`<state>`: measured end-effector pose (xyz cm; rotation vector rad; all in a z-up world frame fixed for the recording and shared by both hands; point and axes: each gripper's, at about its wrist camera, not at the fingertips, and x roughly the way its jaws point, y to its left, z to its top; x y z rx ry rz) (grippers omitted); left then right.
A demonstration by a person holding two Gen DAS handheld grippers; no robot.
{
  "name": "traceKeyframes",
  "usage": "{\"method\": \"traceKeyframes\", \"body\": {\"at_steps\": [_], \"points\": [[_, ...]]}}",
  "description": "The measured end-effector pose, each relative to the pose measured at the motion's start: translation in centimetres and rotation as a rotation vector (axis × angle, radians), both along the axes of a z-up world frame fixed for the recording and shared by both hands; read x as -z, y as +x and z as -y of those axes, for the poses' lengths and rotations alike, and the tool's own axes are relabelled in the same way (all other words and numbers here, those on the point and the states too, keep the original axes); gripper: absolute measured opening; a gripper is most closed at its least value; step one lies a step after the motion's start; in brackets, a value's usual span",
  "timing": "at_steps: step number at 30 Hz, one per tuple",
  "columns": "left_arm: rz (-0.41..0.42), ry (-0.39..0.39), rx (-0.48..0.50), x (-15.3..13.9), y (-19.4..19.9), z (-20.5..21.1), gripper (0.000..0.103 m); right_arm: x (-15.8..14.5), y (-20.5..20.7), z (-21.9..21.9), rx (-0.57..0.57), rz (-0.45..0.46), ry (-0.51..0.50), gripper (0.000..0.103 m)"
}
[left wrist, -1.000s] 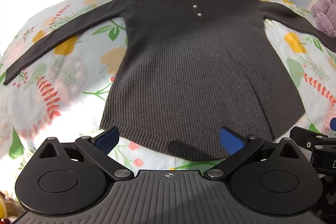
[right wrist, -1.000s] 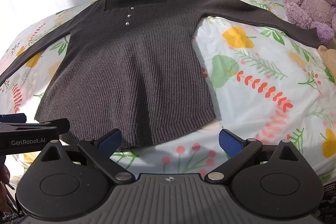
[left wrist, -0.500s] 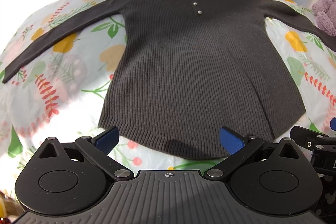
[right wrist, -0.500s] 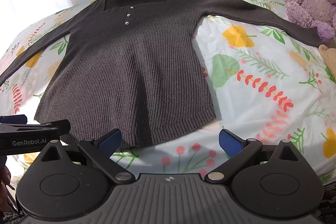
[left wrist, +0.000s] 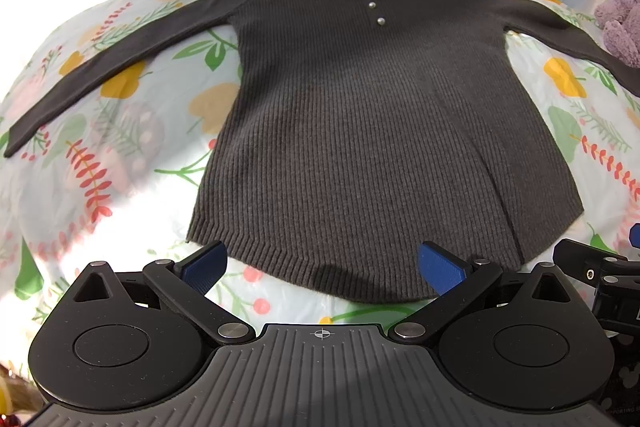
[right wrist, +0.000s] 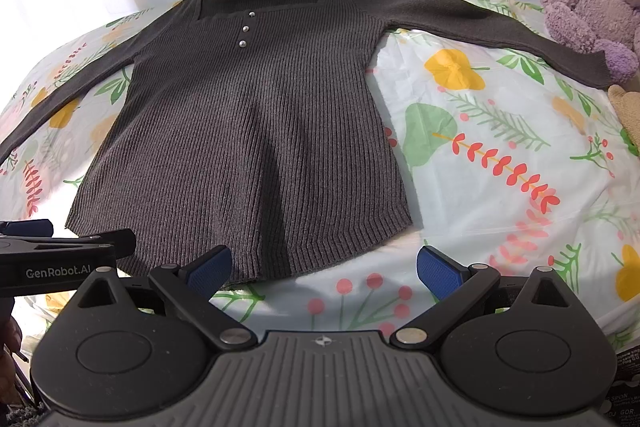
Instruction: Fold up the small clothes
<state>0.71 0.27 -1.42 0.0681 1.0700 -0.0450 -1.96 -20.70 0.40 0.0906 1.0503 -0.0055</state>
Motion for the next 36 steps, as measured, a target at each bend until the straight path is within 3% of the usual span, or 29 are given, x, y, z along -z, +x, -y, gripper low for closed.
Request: {"method": "traceKeyframes", "body": {"at_steps": [28,36], "points": [[-0.019,-0.005,0.002,0.35,0.18,-0.1,0.103,0.01,-0.15,0.01,0.006,-0.007,0.013,0.099],[-0.037,-0.029,-0.001,0.57,0.55,-0.37,0.103,-0.13,0.09,0.35,0.001,-0.01,0.063,0.099]]}}
